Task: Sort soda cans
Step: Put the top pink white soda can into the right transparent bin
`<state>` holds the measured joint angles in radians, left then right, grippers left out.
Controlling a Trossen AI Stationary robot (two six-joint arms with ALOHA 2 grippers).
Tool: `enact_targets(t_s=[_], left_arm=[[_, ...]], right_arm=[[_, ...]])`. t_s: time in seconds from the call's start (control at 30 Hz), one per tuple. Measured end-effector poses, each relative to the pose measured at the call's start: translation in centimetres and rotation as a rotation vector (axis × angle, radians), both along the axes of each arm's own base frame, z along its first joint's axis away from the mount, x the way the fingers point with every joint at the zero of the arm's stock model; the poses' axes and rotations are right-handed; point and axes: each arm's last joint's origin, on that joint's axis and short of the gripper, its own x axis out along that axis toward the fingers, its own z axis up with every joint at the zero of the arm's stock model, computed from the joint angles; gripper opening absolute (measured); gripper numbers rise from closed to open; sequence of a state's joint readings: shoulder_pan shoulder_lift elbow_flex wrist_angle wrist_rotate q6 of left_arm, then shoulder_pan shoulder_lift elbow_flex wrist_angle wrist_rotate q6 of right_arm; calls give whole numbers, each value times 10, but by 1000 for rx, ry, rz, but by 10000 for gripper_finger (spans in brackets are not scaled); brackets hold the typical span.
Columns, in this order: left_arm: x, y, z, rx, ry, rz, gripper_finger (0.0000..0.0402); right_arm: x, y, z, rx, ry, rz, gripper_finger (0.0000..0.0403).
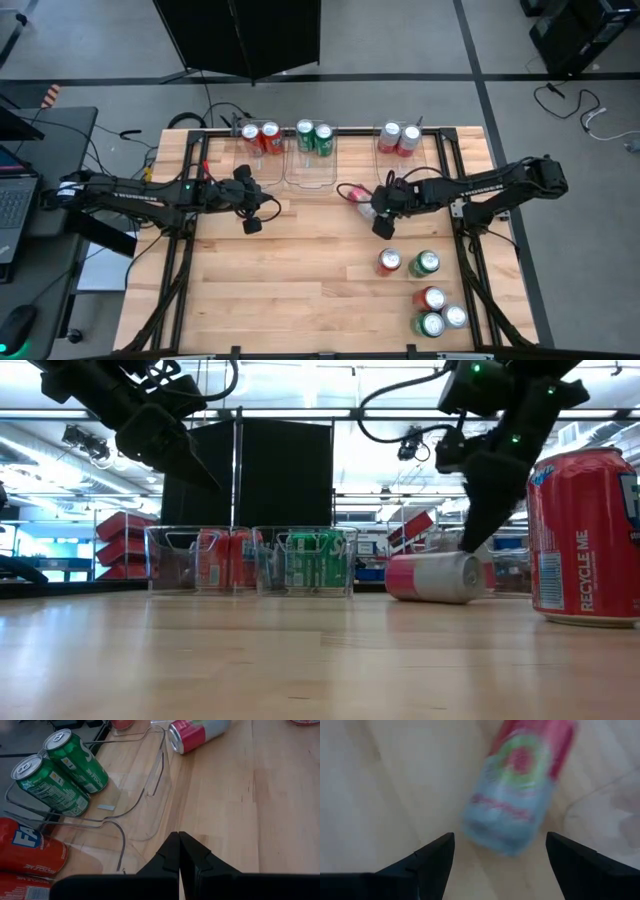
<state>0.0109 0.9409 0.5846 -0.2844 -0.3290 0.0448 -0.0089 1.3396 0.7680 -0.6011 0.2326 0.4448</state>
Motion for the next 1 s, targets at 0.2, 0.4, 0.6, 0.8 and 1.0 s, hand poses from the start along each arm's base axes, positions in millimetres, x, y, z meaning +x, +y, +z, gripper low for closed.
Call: enact_targets(t_s=[0.2,0.4,0.6,0.8,1.0], left_arm=[[0,0,0,-2,-2,1,1],[0,0,0,-3,-1,2,1],[0,0,-1,-2,6,2,1],[-1,0,-1,-3,9,2,1],[-1,0,-1,-3,10,2,1]], right_arm=[[7,-2,4,78,-138,-204,307],[27,3,-14,138,-171,-205,329],[47,5,-50,123,-18,-184,342],[68,7,-55,105,66,-156,307],[72,17,-12,107,181,-127,284]])
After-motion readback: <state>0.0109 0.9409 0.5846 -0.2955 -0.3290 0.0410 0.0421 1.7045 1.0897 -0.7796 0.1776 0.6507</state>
